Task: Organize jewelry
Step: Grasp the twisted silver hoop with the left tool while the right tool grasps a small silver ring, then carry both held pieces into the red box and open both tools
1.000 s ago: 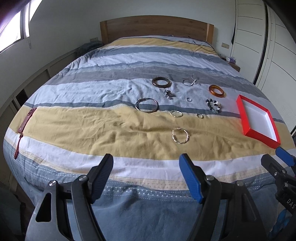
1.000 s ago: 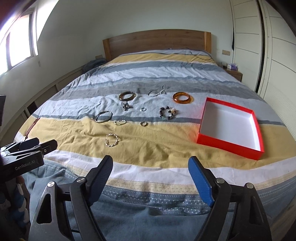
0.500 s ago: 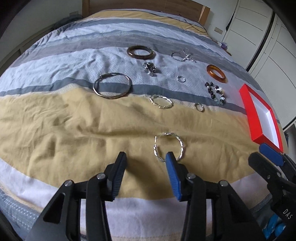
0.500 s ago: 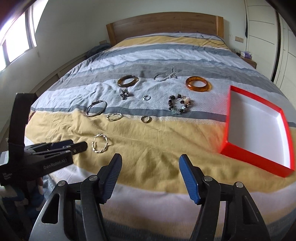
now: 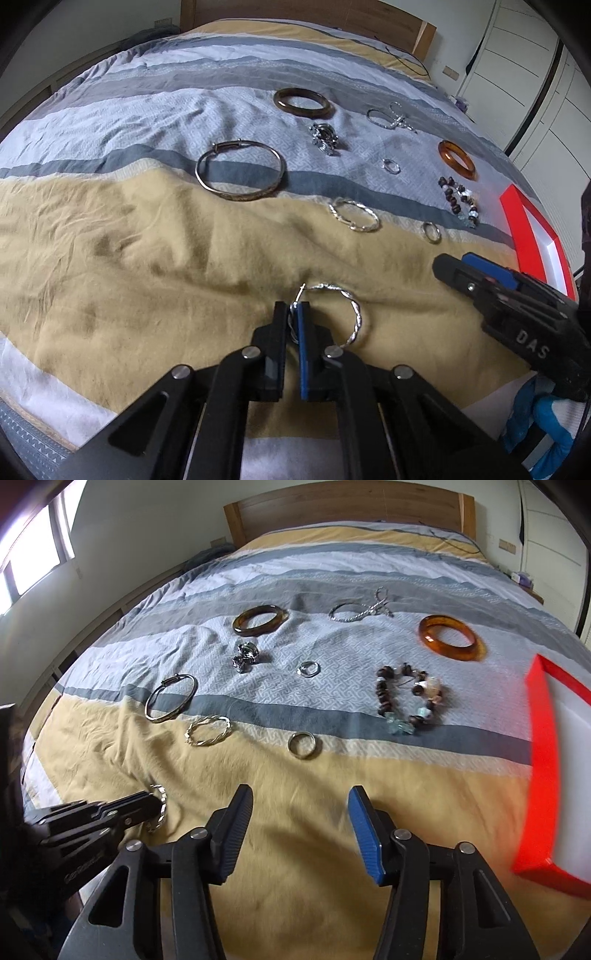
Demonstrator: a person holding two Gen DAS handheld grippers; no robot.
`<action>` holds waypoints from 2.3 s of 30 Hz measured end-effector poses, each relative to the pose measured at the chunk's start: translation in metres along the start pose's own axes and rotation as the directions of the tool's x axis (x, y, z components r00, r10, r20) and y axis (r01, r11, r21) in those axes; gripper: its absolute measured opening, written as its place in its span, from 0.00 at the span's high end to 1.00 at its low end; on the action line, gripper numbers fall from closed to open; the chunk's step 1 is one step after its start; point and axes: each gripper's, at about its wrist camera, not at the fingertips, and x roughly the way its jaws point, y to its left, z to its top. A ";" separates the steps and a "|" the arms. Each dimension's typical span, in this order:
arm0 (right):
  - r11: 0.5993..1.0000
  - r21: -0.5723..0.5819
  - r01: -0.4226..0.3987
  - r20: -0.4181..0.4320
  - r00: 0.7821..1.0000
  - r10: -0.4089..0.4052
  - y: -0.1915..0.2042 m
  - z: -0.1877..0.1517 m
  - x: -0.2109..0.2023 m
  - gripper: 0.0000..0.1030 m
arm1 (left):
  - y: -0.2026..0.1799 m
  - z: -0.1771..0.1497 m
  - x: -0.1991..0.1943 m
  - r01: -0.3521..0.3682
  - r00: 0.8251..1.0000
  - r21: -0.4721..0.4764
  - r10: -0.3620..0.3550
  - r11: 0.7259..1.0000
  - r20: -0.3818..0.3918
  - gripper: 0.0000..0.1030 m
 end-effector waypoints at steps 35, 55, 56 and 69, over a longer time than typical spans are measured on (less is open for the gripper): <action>0.988 0.131 0.082 0.141 0.985 -0.100 -0.087 -0.015 -0.119 0.80 | -0.085 0.008 -0.067 0.031 0.994 0.139 -0.045 0.990 0.098 0.95; 0.960 0.182 0.214 -0.039 0.977 -0.210 -0.242 -0.050 -0.115 0.80 | -0.313 0.018 0.014 0.276 0.961 0.411 -0.245 0.869 -0.128 0.95; 0.962 0.175 0.211 -0.051 0.977 -0.206 -0.243 -0.052 -0.112 0.80 | -0.318 0.017 0.023 0.272 0.962 0.415 -0.232 0.868 -0.144 0.95; 0.973 0.074 0.217 -0.130 0.970 -0.206 -0.244 -0.057 -0.090 0.81 | -0.309 0.002 0.055 0.124 0.980 0.335 -0.062 0.934 -0.191 0.94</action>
